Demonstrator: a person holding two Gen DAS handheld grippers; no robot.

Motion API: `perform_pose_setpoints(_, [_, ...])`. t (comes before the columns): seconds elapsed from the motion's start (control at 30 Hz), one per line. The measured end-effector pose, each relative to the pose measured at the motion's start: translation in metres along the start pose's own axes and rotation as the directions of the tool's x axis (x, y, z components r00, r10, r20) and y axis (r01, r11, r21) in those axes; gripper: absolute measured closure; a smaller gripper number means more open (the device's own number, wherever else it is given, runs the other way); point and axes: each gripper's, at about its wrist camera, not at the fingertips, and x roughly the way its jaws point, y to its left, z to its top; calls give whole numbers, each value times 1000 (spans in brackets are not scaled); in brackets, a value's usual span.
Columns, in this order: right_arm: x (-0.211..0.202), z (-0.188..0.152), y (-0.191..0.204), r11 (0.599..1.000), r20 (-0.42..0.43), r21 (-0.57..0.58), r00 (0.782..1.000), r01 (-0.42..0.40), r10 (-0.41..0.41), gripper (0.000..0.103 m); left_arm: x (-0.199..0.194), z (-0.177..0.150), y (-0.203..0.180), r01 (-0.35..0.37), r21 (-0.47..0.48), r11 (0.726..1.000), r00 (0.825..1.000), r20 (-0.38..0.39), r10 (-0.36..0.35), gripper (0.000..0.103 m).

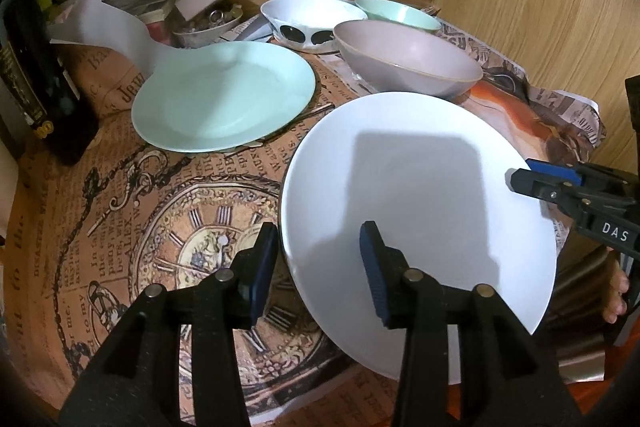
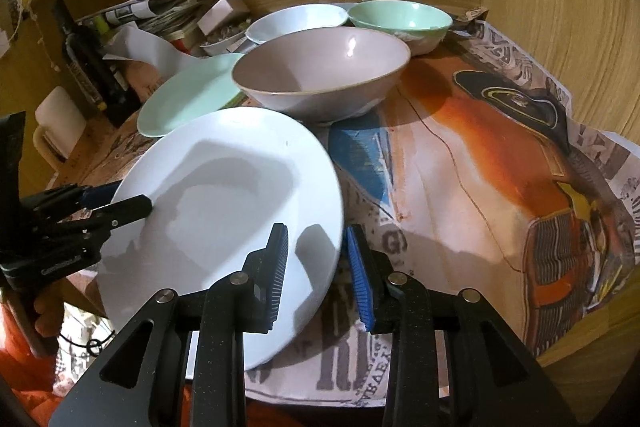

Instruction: Organize plates and bowls

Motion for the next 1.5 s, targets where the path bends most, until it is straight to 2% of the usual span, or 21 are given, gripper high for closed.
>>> perform_pose_setpoints(0.1, [-5,3,-2,1000,23,16,1000,6,-6,74,-7,1,2,-27,4,1000,999,30,27,60])
perform_pose_setpoints(0.23, [-18,13,1,1000,78,12,997,-5,4,70,-23,5,8,-55,5,998,994,90,54,49])
perform_pose_setpoints(0.27, [-22,17,4,1000,97,0,995,-4,4,69,-31,7,10,-69,3,998,990,120,68,45])
perform_pose_setpoints(0.33, [-29,26,11,1000,136,-21,991,-1,4,58,-43,11,14,-88,-4,996,982,168,87,40])
perform_pose_setpoints(0.4, [-34,34,17,999,168,-32,986,-7,12,52,-54,16,18,-103,-15,995,973,205,104,35])
perform_pose_setpoints(0.53, [-41,55,28,997,216,-50,974,-52,61,51,-75,26,28,-136,-45,990,950,276,143,18])
perform_pose_setpoints(0.6, [-43,61,32,996,230,-57,970,-65,76,48,-84,33,35,-154,-73,985,936,309,170,15])
perform_pose_setpoints(0.67, [-44,71,39,995,251,-79,964,-69,87,41,-89,39,44,-158,-97,983,930,320,181,13])
perform_pose_setpoints(0.73, [-45,80,47,993,280,-107,956,-58,85,33,-91,43,50,-155,-119,981,928,323,185,11])
perform_pose_setpoints(0.83, [-41,95,57,987,304,-150,948,-47,92,28,-92,50,62,-163,-156,974,923,324,207,8])
perform_pose_setpoints(0.93, [-32,109,62,983,294,-173,950,-59,108,24,-89,55,74,-180,-186,966,920,316,232,7])
perform_pose_setpoints(1.13, [1,136,73,973,236,-223,964,-66,120,24,-70,65,94,-202,-226,953,927,270,261,7])
perform_pose_setpoints(1.4, [55,164,87,955,94,-282,988,-89,120,24,-31,73,125,-196,-249,948,955,172,243,7])
perform_pose_setpoints(1.5, [76,171,93,945,35,-309,992,-107,124,30,-16,74,132,-193,-241,951,964,134,230,7])
